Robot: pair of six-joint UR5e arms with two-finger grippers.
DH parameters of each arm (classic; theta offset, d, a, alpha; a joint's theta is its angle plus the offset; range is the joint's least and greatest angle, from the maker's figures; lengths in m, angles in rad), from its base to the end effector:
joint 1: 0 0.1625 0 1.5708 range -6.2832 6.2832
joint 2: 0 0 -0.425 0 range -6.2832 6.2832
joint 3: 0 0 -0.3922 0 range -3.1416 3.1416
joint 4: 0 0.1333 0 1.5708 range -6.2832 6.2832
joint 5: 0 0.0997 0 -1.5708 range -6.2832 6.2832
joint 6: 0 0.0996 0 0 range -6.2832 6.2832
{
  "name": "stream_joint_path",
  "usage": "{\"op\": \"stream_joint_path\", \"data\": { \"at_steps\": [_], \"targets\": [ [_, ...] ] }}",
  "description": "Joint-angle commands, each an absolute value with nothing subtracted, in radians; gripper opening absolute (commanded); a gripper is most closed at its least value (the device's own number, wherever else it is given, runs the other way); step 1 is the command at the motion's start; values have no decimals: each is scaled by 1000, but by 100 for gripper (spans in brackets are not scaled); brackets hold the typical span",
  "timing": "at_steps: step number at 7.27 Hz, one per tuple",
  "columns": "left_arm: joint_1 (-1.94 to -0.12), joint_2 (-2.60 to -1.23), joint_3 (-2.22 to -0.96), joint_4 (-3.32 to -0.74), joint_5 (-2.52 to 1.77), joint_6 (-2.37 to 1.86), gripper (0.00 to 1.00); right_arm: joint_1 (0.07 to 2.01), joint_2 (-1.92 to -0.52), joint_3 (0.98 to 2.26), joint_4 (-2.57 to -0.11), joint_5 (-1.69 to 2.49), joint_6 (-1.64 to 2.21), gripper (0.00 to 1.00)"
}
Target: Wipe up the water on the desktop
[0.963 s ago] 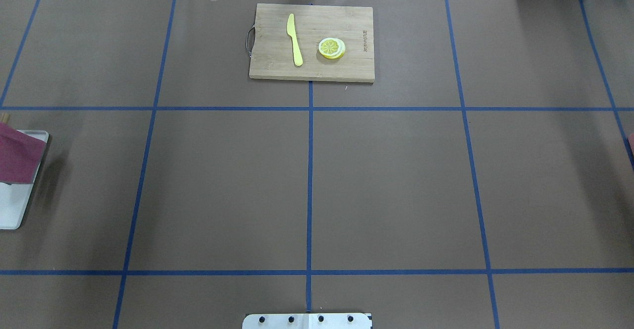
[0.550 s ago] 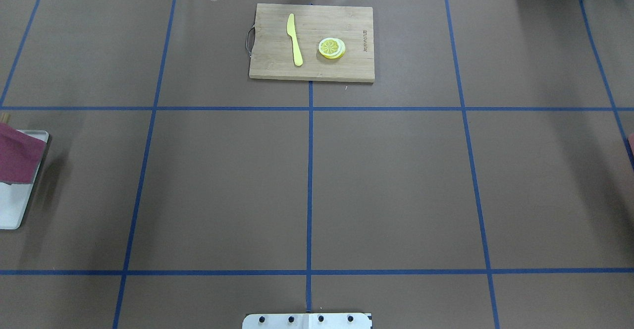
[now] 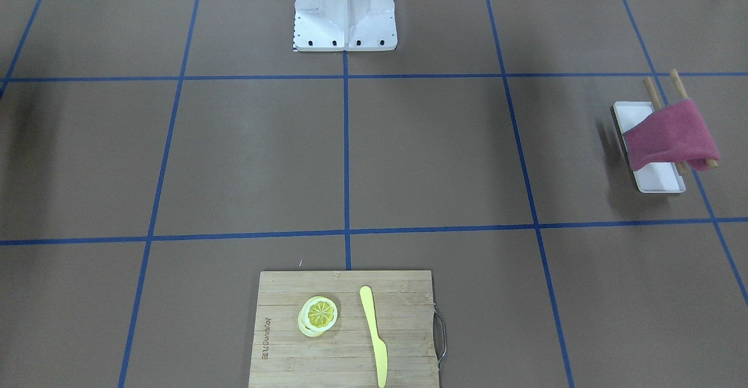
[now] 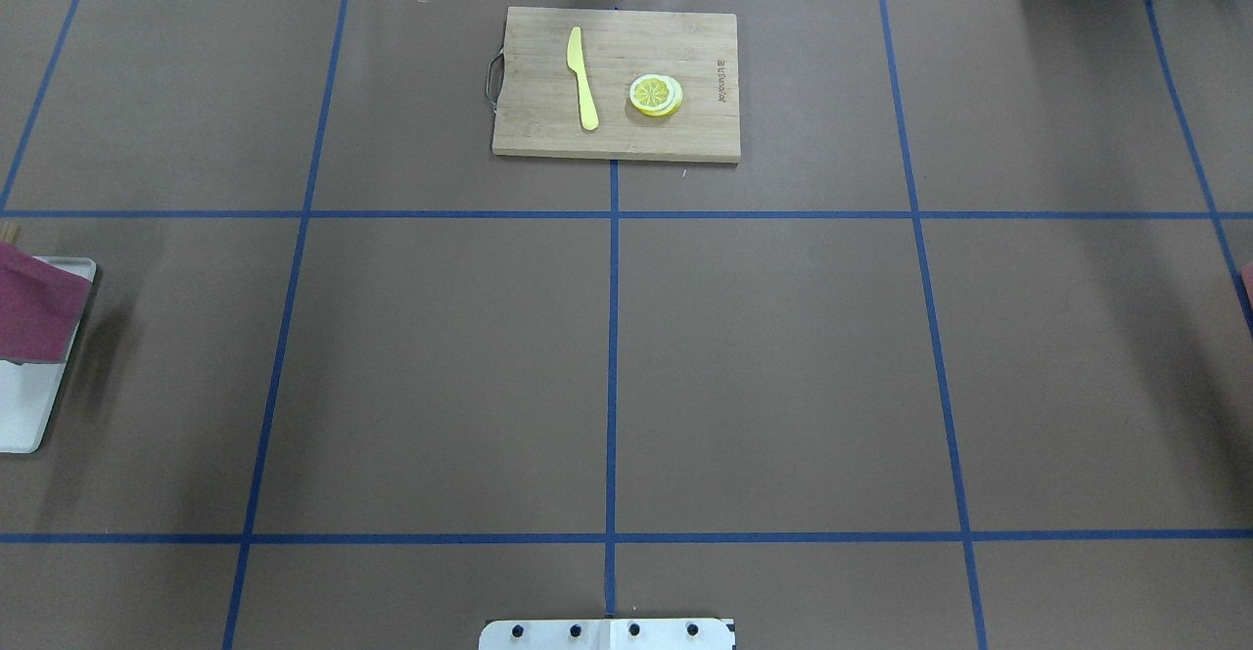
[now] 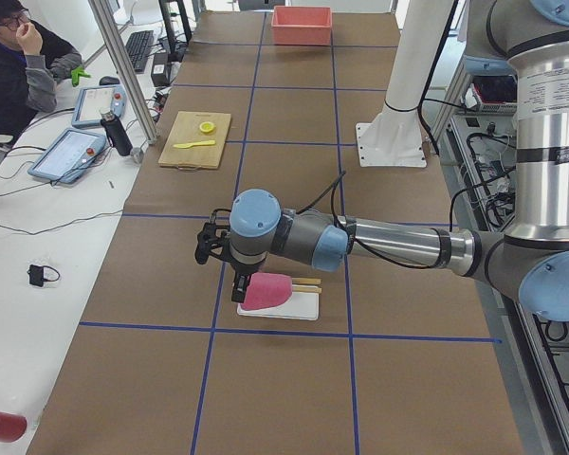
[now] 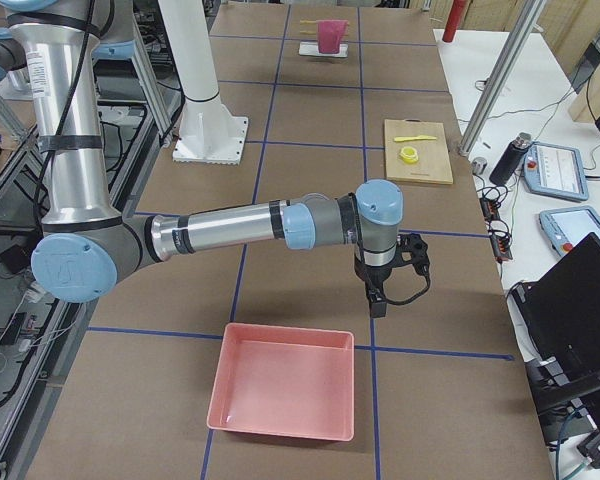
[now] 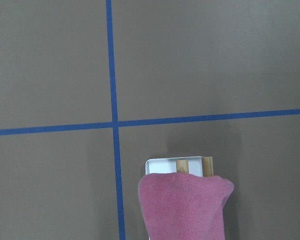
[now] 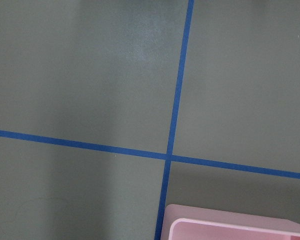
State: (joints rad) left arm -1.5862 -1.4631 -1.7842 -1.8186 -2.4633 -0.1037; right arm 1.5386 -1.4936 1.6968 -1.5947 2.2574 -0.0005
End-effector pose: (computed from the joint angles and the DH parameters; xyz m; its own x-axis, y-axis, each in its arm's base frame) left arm -0.0628 -0.4586 0.5678 0.6267 0.1614 -0.7624 0.0797 0.9599 0.2687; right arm 0.0531 -0.5307 0.5651 0.7693 -0.1384 0.6237 0.0321 0.9834 0.1786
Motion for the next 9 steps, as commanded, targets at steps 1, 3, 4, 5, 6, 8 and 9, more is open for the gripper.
{"op": "stream_joint_path", "data": {
  "at_steps": [1, 3, 4, 5, 6, 8, 9],
  "targets": [
    [-1589, -1454, -1767, -1922, -2461, -94, 98, 1540, -1503, 1716, -1594, 2258, -12, 100],
    [-1588, -1477, -1694, -1997, -2453, -106, 98, 1539, -1502, 1718, -1594, 2258, 2, 100],
    [-1585, -1489, -1648, -2000, -2454, -116, 98, 1539, -1502, 1717, -1595, 2258, 3, 100],
    [-1583, -1491, -1619, -2002, -2456, -152, 98, 1539, -1502, 1713, -1595, 2260, 3, 100],
    [-1579, -1493, -1602, -2009, -2454, -234, 98, 1539, -1506, 1712, -1595, 2260, 2, 100],
    [-1550, -1491, -1601, -2035, -2462, -336, 98, 1539, -1520, 1712, -1576, 2260, 2, 100],
    [-1516, -1490, -1601, -2039, -2461, -362, 98, 1539, -1555, 1700, -1506, 2260, 3, 100]
  ]
}}
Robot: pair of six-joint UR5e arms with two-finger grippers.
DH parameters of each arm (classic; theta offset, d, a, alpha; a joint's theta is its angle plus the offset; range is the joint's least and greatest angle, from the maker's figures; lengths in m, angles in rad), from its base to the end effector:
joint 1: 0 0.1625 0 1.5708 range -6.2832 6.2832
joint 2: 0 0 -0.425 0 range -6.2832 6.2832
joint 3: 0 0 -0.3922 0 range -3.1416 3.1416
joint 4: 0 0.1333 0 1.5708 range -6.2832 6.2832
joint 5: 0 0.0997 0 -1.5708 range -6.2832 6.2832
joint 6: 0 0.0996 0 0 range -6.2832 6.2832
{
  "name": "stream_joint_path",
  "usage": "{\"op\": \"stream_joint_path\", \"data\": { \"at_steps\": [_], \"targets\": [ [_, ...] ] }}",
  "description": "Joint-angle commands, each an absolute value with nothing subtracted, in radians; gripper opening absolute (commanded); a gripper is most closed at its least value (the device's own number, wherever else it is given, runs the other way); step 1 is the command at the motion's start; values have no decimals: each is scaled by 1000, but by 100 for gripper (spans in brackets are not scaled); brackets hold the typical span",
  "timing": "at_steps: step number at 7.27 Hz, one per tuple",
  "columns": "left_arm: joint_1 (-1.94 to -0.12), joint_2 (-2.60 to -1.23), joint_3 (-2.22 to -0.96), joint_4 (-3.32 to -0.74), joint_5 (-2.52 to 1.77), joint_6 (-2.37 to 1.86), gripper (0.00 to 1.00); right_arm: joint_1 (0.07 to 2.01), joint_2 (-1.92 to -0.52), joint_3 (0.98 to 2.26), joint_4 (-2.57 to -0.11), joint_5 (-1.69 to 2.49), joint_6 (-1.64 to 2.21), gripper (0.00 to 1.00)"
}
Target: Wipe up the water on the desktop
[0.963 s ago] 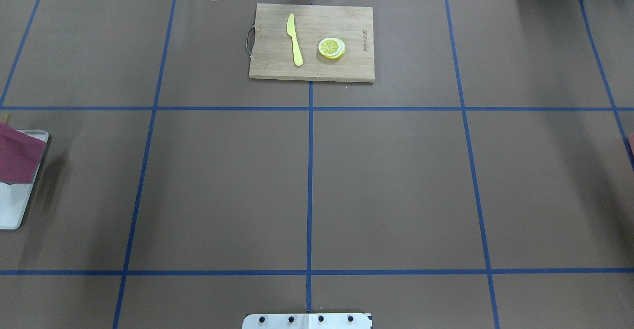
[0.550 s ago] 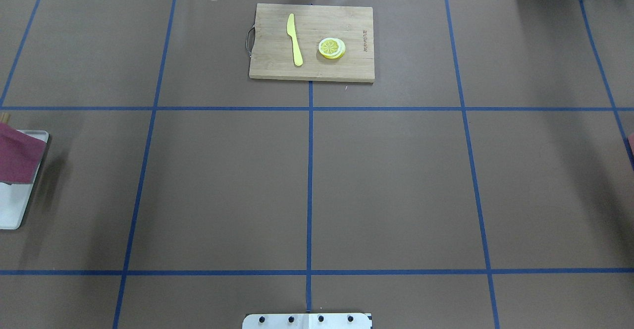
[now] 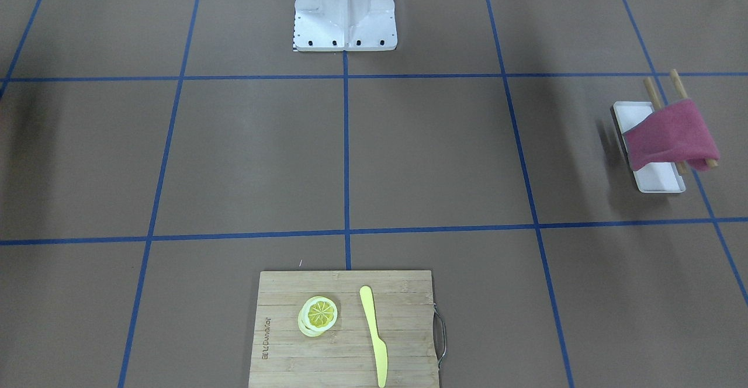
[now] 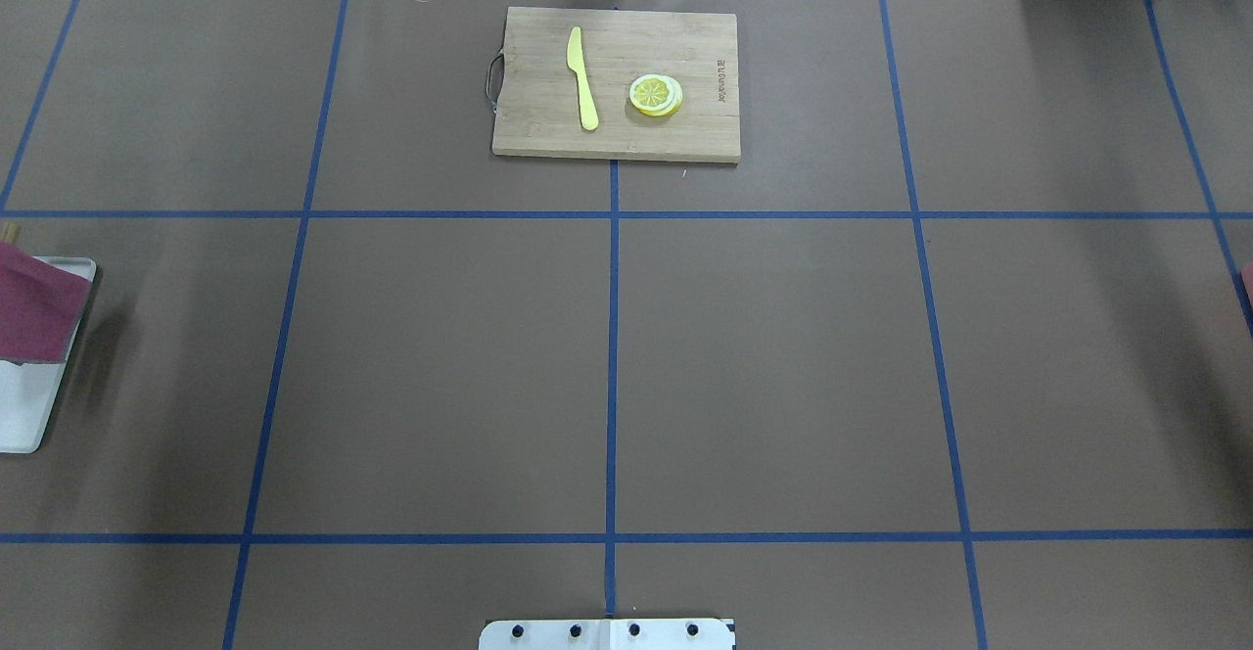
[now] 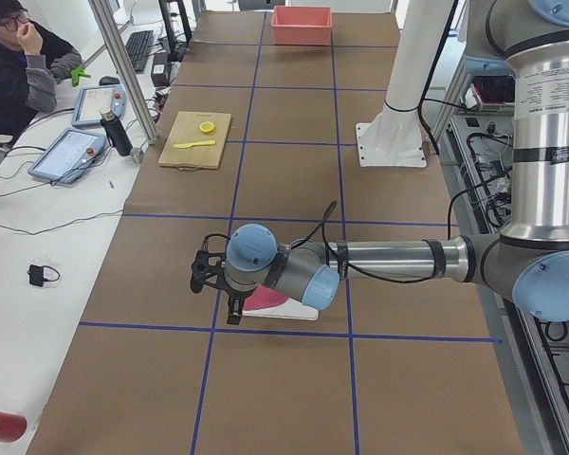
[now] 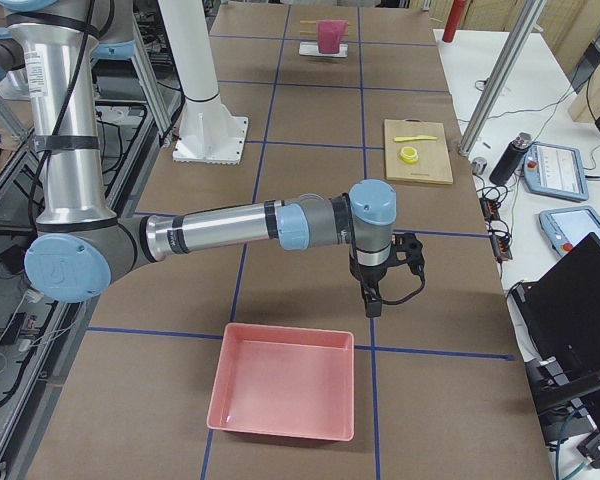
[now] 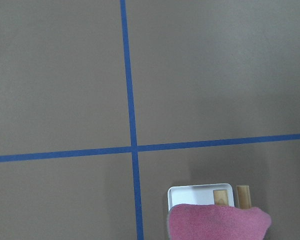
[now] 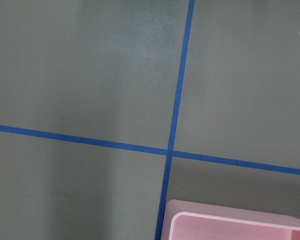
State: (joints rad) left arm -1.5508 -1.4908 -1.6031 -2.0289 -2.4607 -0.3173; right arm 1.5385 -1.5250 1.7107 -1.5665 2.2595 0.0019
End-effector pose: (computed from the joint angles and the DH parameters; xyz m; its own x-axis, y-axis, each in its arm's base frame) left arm -0.0464 -0.4753 0.6226 0.5978 0.0204 -0.8014 0.1770 0.9716 0.1568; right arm 0.0533 -0.5193 0.5713 0.7679 -0.1430 0.6245 0.0303 0.9818 0.1877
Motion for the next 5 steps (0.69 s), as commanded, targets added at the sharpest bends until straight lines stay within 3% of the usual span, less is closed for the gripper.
{"op": "stream_joint_path", "data": {
  "at_steps": [1, 5],
  "targets": [
    [-1488, -1489, -1595, -2074, -2461, -411, 98, 1539, -1563, 1683, -1453, 2261, 21, 100],
    [-1379, -1490, -1505, -2336, -2453, -600, 95, 1539, -1563, 1681, -1450, 2261, 32, 100]
  ]
}}
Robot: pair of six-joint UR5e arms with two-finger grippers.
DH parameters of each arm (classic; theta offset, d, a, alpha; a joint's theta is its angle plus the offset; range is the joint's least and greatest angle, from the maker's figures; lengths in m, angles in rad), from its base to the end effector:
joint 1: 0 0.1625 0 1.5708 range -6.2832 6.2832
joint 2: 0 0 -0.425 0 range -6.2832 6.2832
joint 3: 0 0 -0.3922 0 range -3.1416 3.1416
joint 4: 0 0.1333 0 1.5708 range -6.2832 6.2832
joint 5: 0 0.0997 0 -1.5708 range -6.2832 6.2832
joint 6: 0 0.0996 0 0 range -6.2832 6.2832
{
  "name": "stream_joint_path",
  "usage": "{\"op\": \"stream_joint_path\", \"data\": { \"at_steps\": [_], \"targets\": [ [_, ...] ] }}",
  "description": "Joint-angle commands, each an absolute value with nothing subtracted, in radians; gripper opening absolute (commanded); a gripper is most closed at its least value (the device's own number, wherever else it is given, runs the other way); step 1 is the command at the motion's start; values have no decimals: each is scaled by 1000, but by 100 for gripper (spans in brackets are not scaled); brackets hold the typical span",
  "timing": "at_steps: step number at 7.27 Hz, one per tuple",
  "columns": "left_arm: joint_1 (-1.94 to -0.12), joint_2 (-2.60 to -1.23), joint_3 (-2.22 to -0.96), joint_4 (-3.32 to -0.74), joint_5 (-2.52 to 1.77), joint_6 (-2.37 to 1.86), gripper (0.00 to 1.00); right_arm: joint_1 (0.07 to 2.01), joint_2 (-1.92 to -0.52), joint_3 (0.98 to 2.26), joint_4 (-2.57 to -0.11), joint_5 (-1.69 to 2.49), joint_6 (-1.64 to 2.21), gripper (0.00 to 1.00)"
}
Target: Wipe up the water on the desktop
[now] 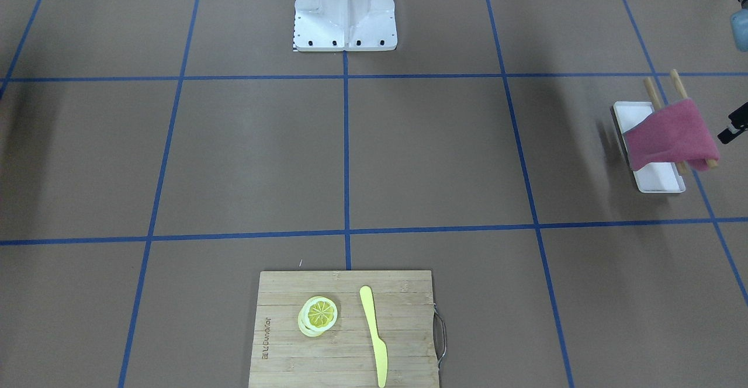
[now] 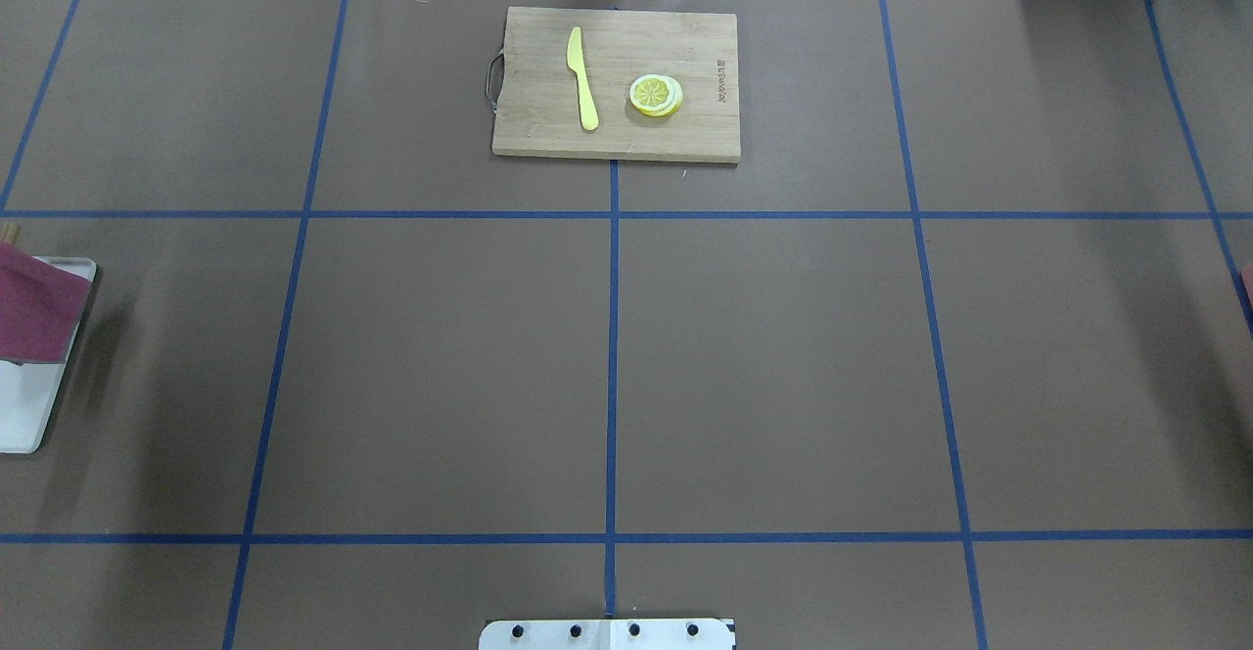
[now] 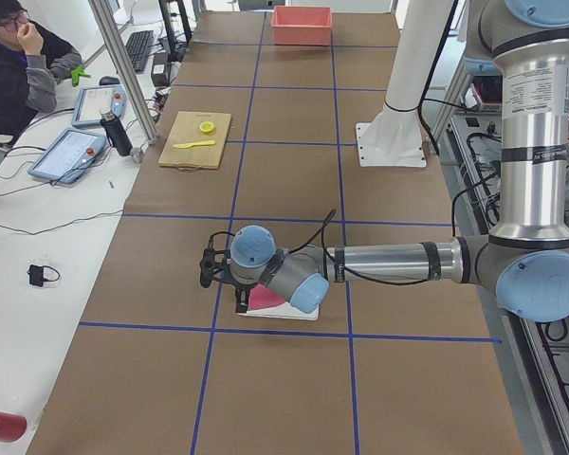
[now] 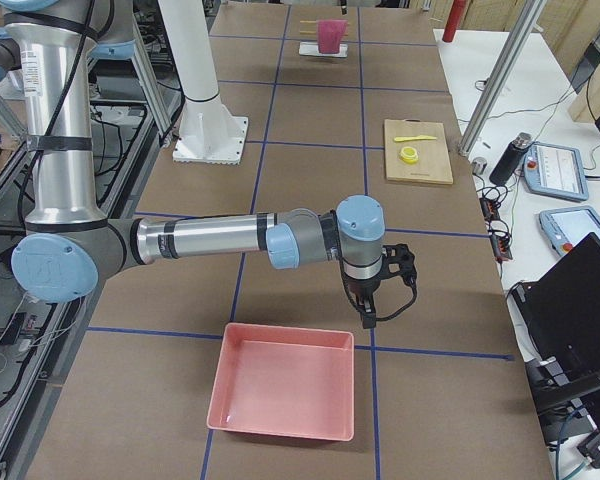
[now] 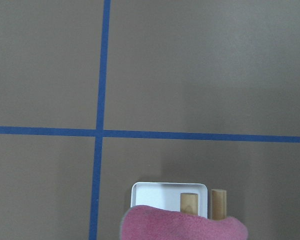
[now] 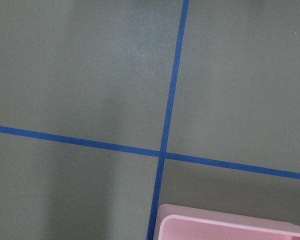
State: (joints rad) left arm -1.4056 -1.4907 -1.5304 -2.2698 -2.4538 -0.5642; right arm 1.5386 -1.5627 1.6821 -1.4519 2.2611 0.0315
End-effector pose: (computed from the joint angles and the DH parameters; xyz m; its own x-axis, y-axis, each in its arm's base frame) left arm 0.0223 -0.4762 0.6317 0.5441 -0.0013 -0.8390 0.1813 0.9765 0.1161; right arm 0.0535 -0.5098 0.5919 0.7664 -0.1444 0.6259 0.0072 0.9763 0.2164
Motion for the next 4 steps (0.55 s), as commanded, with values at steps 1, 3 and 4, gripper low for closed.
{"op": "stream_joint_path", "data": {
  "at_steps": [1, 3, 4],
  "targets": [
    [-1368, -1489, -1491, -2370, -2453, -601, 91, 1539, -1563, 1683, -1450, 2261, 32, 100],
    [-1362, -1483, -1491, -2372, -2453, -600, 65, 1539, -1562, 1683, -1450, 2260, 32, 100],
    [-1362, -1482, -1493, -2378, -2454, -601, 49, 1539, -1562, 1683, -1450, 2260, 34, 100]
  ]
}}
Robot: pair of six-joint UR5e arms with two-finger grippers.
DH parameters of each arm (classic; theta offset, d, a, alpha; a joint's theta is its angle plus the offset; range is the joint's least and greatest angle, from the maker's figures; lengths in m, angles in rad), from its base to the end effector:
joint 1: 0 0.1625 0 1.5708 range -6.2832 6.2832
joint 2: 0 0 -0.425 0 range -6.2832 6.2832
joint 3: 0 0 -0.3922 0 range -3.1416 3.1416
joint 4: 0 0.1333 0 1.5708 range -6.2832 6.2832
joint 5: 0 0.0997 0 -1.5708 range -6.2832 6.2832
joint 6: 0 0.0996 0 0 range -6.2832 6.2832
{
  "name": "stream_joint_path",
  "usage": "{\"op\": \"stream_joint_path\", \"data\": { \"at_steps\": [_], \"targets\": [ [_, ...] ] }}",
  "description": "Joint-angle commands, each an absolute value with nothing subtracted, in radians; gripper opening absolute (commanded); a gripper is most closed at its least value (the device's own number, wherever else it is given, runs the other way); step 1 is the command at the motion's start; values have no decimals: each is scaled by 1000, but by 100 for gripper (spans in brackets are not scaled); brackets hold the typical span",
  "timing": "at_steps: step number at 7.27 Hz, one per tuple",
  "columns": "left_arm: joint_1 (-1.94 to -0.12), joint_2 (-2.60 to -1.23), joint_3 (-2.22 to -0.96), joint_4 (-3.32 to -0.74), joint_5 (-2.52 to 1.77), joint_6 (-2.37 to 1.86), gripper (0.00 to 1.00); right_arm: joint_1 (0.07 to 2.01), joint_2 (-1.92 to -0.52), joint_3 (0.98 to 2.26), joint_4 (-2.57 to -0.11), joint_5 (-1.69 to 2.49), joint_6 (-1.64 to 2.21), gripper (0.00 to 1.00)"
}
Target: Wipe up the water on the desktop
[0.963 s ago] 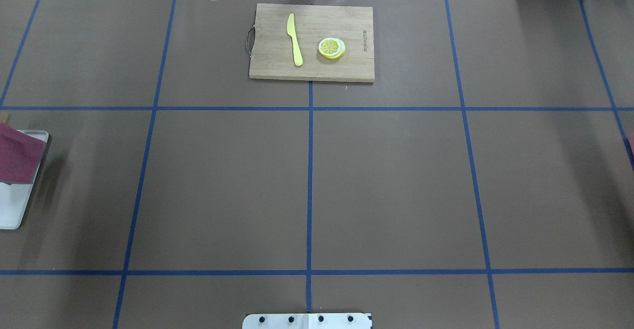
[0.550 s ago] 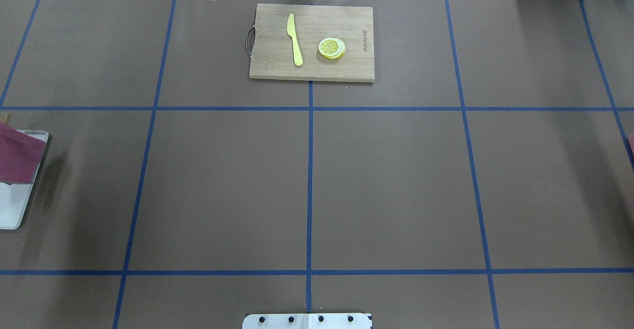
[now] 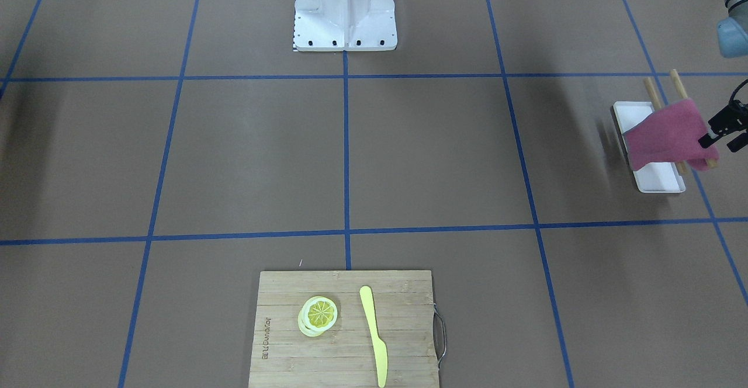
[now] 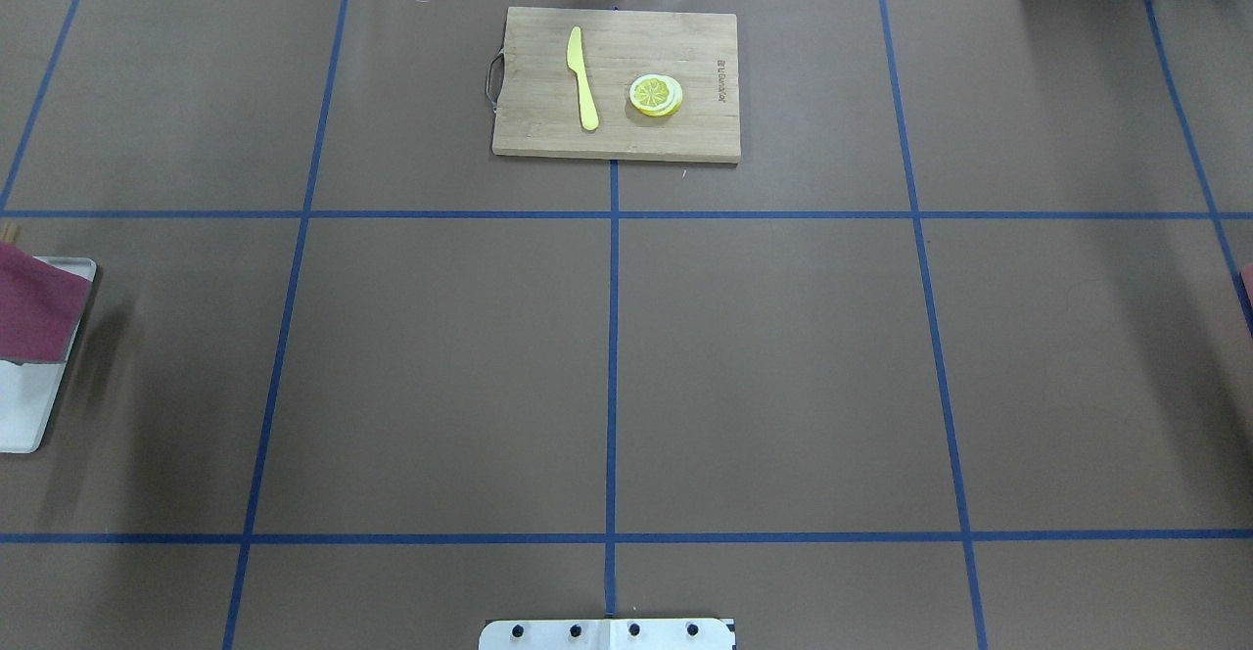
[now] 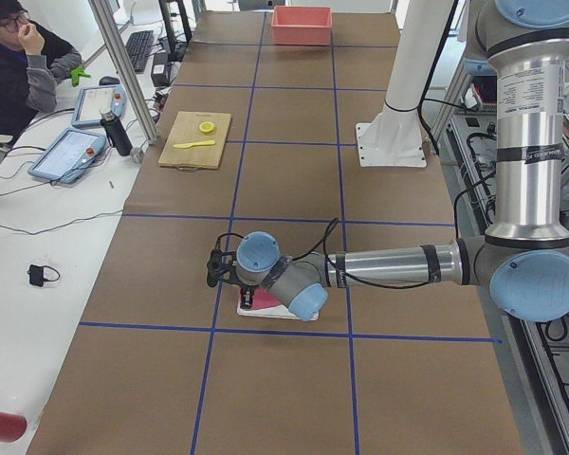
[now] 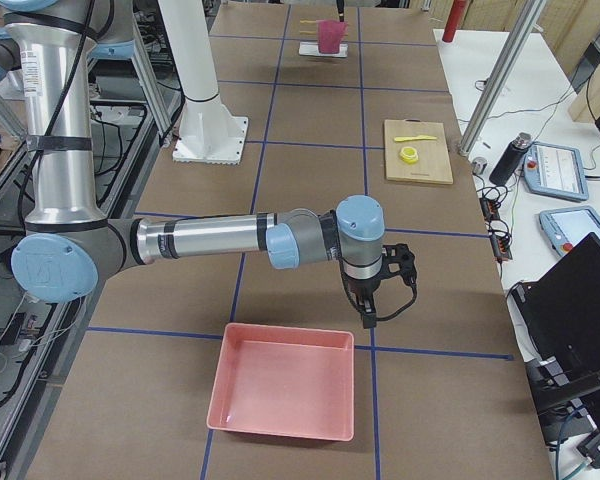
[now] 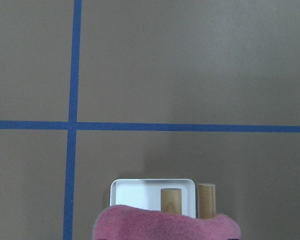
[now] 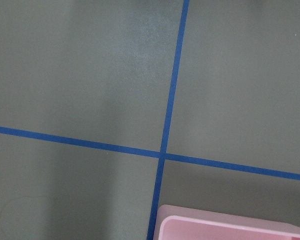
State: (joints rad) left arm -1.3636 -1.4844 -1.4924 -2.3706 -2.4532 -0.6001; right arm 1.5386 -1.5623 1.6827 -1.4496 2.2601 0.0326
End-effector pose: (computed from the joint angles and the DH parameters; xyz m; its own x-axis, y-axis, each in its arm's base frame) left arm 0.0411 -0.4696 0.6421 0.5288 0.0329 -0.8481 0.1612 0.9772 0.1384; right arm 0.0536 -0.5102 0.5912 0.7670 -0.1452 0.6250 0.0063 0.9757 0.2190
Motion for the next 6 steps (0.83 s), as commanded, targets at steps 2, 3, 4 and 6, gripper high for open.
{"op": "stream_joint_path", "data": {
  "at_steps": [2, 3, 4, 6],
  "targets": [
    [-1362, -1482, -1493, -2382, -2454, -601, 35, 1539, -1560, 1681, -1450, 2260, 34, 100],
    [-1362, -1482, -1493, -2382, -2454, -601, 30, 1539, -1560, 1681, -1450, 2260, 34, 100],
    [-1362, -1482, -1493, -2384, -2454, -601, 26, 1539, -1560, 1681, -1450, 2260, 34, 100],
    [-1362, -1482, -1496, -2384, -2456, -601, 8, 1539, -1560, 1681, -1450, 2260, 35, 100]
  ]
}}
